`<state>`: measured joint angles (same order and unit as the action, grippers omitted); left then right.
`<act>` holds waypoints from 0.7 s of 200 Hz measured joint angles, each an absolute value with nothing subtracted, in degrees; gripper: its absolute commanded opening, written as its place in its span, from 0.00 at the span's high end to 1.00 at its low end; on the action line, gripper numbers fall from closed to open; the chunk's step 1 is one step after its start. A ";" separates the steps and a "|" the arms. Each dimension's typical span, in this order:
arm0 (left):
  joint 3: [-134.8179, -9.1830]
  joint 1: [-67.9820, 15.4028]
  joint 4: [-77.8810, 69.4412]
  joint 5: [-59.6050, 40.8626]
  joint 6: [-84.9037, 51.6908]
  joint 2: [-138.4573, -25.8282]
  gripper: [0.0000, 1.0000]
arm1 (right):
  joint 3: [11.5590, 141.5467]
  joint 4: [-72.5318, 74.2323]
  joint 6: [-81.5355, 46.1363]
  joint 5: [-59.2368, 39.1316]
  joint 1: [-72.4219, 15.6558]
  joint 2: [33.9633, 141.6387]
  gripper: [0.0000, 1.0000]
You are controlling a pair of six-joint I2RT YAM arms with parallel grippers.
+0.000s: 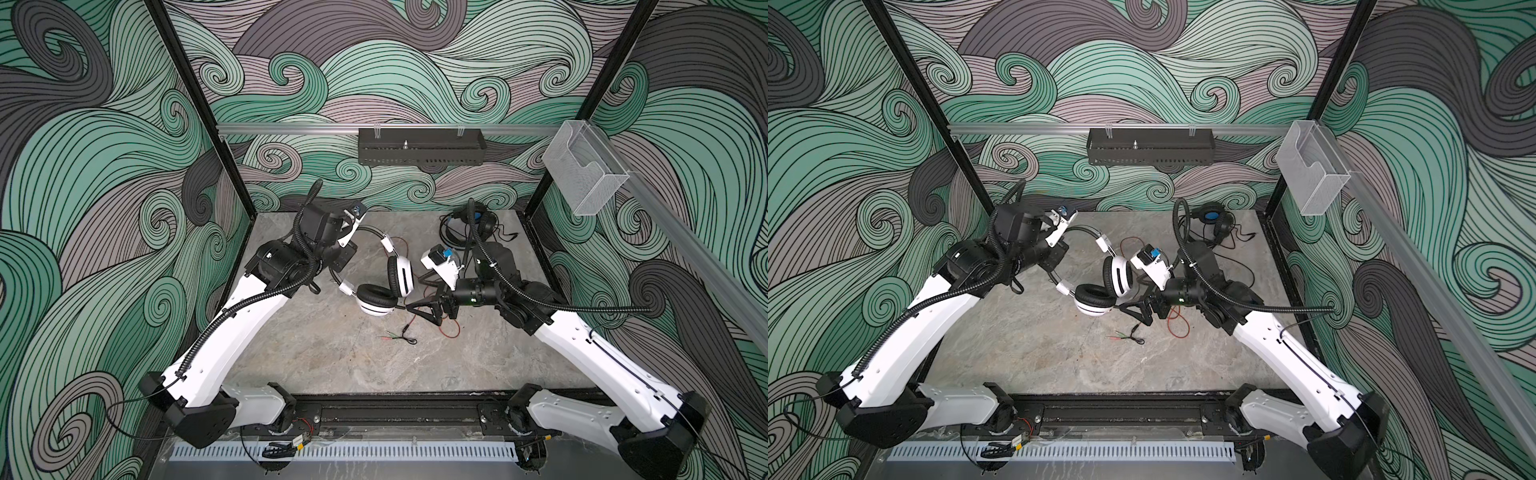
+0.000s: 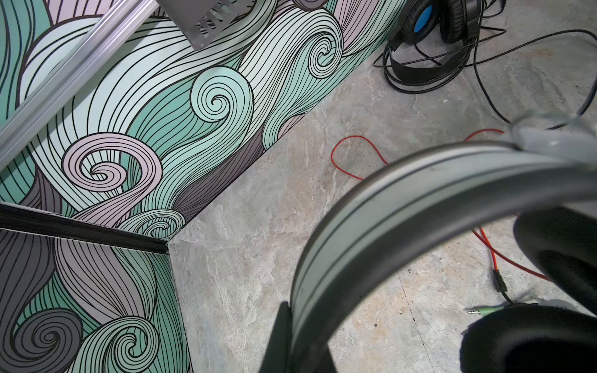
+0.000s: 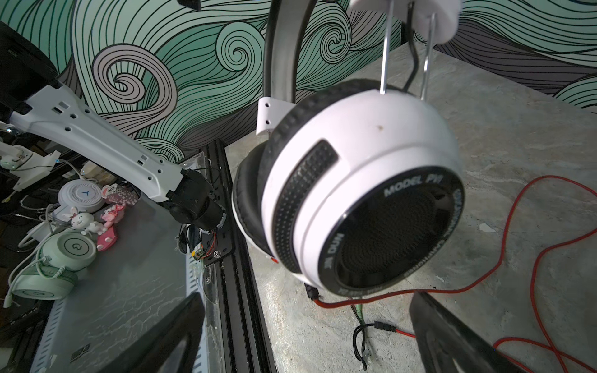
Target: Wrap the headphones
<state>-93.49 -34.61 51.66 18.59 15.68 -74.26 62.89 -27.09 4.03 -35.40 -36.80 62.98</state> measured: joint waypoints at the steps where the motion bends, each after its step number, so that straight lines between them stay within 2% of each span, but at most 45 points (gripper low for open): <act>1: -93.49 -34.61 51.66 18.57 15.66 -74.24 1.00 | 62.89 -27.11 4.05 -35.40 -36.80 62.96 0.01; 140: -93.60 -32.38 52.38 14.44 7.29 -73.58 1.00 | 57.82 -24.21 3.46 -35.86 -36.77 63.20 0.01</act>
<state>-93.60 -32.38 52.38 14.44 7.29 -73.58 57.82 -24.21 3.46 -35.86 -36.77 63.20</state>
